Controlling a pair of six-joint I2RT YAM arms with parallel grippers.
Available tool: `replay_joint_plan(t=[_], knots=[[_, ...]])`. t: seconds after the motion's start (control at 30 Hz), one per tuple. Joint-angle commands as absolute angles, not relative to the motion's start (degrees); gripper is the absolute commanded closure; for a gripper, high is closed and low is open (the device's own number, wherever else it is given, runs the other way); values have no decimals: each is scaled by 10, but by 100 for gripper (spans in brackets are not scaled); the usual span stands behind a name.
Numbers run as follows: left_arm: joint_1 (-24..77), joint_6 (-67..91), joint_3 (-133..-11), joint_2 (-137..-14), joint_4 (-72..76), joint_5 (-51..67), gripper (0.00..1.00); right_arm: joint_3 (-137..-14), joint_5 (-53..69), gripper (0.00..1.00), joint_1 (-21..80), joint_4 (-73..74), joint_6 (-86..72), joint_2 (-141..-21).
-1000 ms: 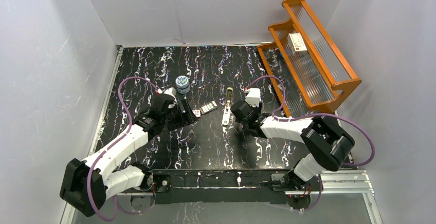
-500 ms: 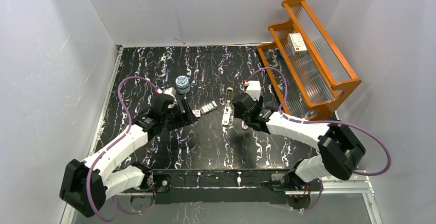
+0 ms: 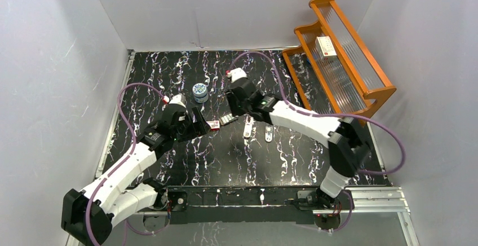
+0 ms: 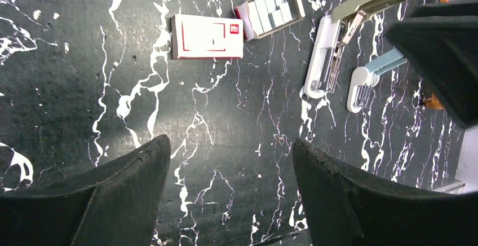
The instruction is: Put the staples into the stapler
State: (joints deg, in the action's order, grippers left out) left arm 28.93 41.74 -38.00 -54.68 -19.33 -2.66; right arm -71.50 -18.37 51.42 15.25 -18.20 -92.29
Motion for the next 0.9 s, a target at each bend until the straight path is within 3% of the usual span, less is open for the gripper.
replay_joint_plan(t=[0.0, 0.1, 0.33, 0.6, 0.7, 0.87], knots=[[286, 409, -401, -531, -202, -68, 23, -811, -145, 57, 529, 188, -137, -1014], [286, 407, -399, -541, -199, -69, 23, -852, -135, 63, 530, 205, -135, -1072], [286, 396, -393, -568, -191, -87, 23, -899, -126, 64, 530, 222, -136, -1152], [286, 396, -387, -580, -196, -89, 23, -921, -161, 71, 529, 220, -124, -1185], [286, 396, -386, -583, -192, -89, 23, -922, -174, 71, 525, 219, -131, -1189], [286, 396, -385, -589, -187, -86, 23, -919, -173, 62, 518, 213, -134, -1191]])
